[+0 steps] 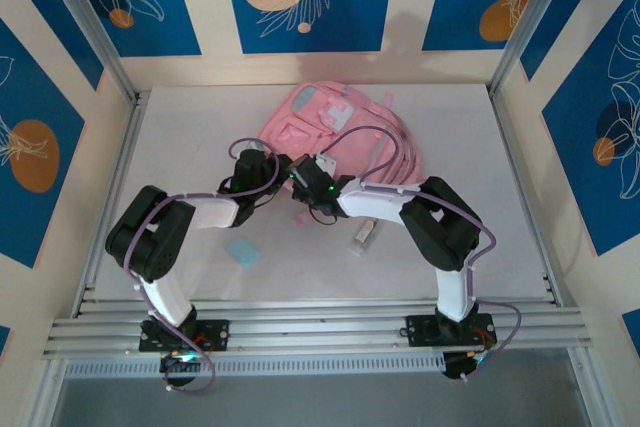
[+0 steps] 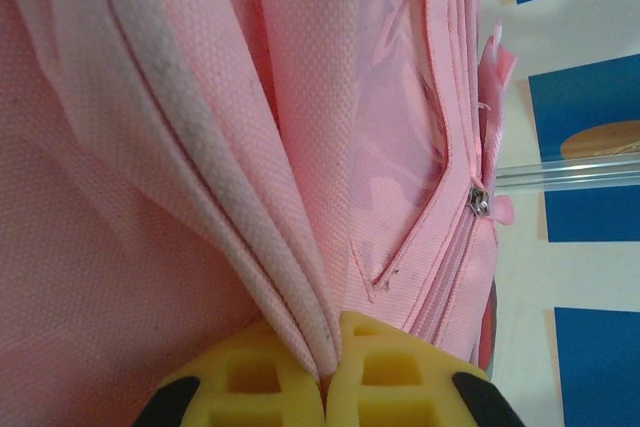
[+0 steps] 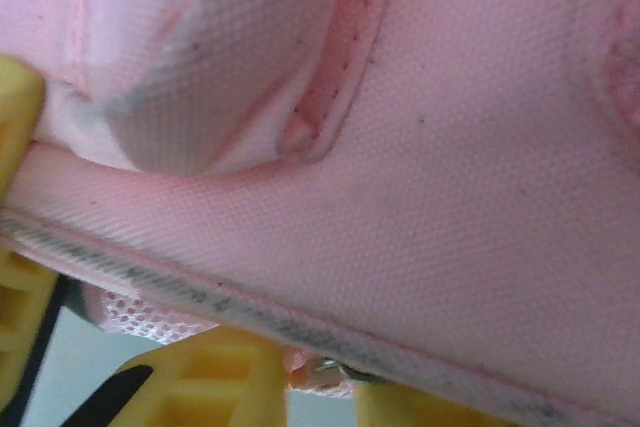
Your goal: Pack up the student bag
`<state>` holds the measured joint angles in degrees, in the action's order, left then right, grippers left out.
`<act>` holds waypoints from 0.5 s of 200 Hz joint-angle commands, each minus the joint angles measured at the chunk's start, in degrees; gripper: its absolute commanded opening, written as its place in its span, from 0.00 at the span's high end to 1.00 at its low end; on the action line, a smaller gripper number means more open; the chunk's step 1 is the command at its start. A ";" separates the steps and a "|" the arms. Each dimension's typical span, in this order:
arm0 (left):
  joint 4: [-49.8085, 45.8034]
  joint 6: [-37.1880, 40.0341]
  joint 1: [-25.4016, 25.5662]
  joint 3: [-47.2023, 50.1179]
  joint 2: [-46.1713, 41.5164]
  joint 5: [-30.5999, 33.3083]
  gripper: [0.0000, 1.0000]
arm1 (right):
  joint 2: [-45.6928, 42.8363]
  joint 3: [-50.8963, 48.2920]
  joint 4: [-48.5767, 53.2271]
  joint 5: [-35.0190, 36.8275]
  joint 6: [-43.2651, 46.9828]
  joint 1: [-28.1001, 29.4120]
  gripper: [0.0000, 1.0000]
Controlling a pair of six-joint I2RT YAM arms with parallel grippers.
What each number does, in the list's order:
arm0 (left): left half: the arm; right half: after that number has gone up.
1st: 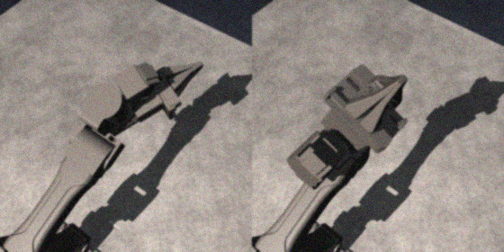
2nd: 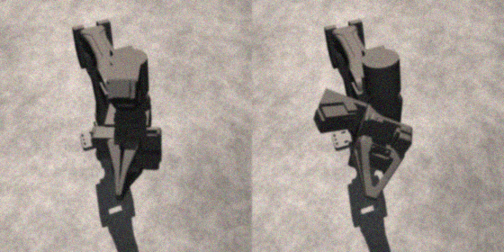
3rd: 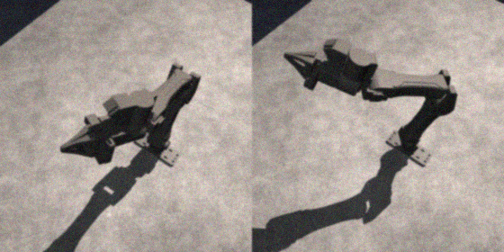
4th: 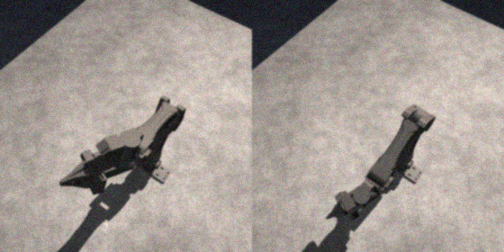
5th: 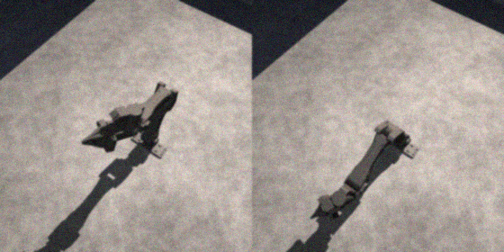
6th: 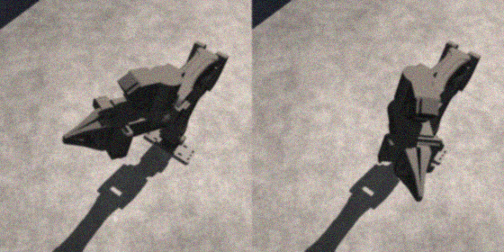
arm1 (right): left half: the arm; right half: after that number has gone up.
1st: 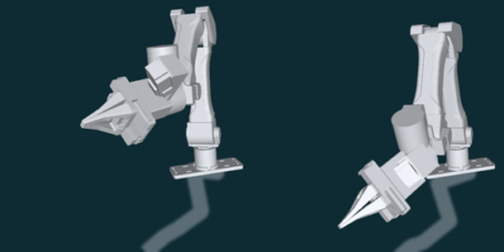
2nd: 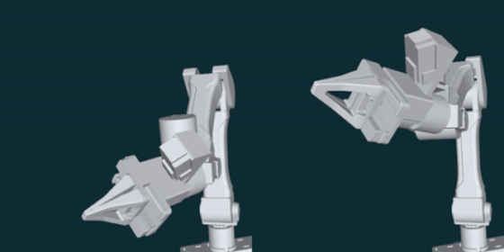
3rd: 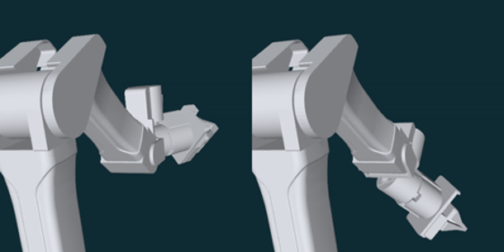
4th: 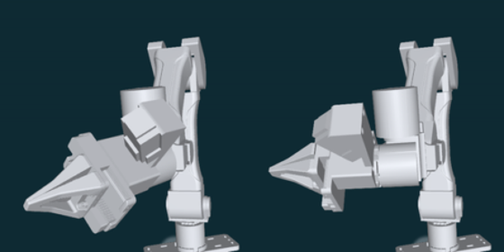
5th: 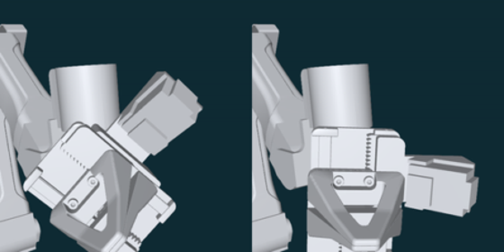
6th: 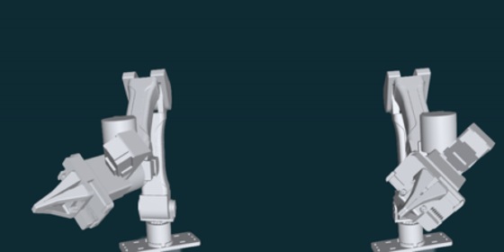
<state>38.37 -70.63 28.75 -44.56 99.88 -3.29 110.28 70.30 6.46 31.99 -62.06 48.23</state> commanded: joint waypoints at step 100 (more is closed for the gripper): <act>2.36 3.30 -1.76 -4.59 1.88 -1.89 1.00 | -10.14 -4.10 17.94 -6.23 9.93 -0.79 1.00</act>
<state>38.81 -70.15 28.16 -45.32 100.71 -4.10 103.81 68.51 14.48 29.02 -55.88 47.86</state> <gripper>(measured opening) 0.052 0.113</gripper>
